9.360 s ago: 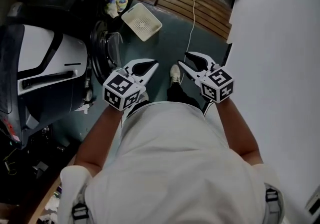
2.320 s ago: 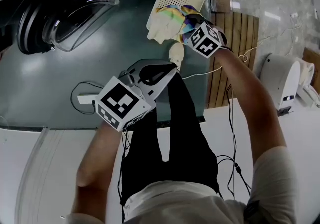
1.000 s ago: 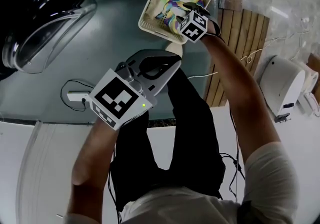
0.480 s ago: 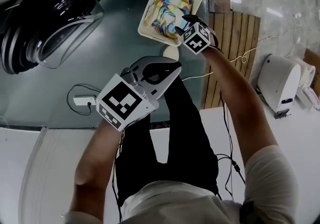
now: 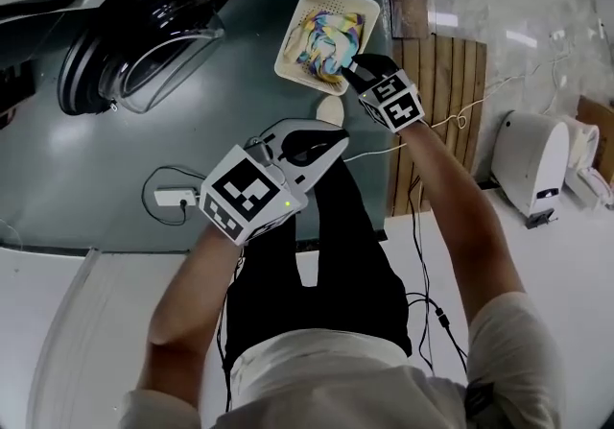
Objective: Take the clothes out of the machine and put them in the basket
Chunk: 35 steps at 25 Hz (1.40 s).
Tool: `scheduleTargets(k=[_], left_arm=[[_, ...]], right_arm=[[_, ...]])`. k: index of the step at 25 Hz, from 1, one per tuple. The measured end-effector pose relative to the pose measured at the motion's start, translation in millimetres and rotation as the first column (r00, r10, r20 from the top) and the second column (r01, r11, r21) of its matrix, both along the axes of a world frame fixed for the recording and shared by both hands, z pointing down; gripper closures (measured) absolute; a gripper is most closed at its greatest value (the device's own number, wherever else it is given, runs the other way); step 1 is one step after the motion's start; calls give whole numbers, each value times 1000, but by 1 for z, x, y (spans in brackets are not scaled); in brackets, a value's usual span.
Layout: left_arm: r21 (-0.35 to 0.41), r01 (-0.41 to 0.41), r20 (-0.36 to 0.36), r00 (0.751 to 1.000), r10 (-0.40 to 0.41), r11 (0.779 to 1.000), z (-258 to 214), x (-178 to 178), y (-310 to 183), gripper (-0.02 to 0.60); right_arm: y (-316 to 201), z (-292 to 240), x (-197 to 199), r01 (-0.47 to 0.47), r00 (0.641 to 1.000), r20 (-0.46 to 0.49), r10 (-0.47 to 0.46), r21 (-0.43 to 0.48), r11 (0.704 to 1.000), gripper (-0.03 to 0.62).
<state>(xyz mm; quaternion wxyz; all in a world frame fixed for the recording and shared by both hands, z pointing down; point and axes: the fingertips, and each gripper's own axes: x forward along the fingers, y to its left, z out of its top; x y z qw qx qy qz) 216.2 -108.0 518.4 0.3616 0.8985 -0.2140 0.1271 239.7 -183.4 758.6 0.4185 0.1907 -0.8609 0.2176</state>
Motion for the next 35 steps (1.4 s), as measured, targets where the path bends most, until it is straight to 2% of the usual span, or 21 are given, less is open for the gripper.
scheduleTargets(k=[6,12,19,23,29,35], left_arm=[[28,-21,-4,1000,21,999,-40,-6,27,584],[64,-60,10,998,59,996,-76,-13,58,584],[72,-86,50,995,82,994,-120,-37,110,584],[94,-64,94,994,55,994,-150,-59,130,584],[123,-12,145,989,-7,992,-191,-87,147,584],[180,5,147,989,-32,984,-240,-99,160,584]], right_arm=[[23,-82,3,-107,992,76,104,31,994,552],[61,-166,0,-180,972,158,172,37,983,569],[122,-266,-1,-178,964,212,160,72,981,586],[153,-326,-8,-167,953,268,141,75,983,588],[183,-401,-15,-166,939,322,118,125,978,588],[213,-454,-16,-183,924,364,113,164,969,589]])
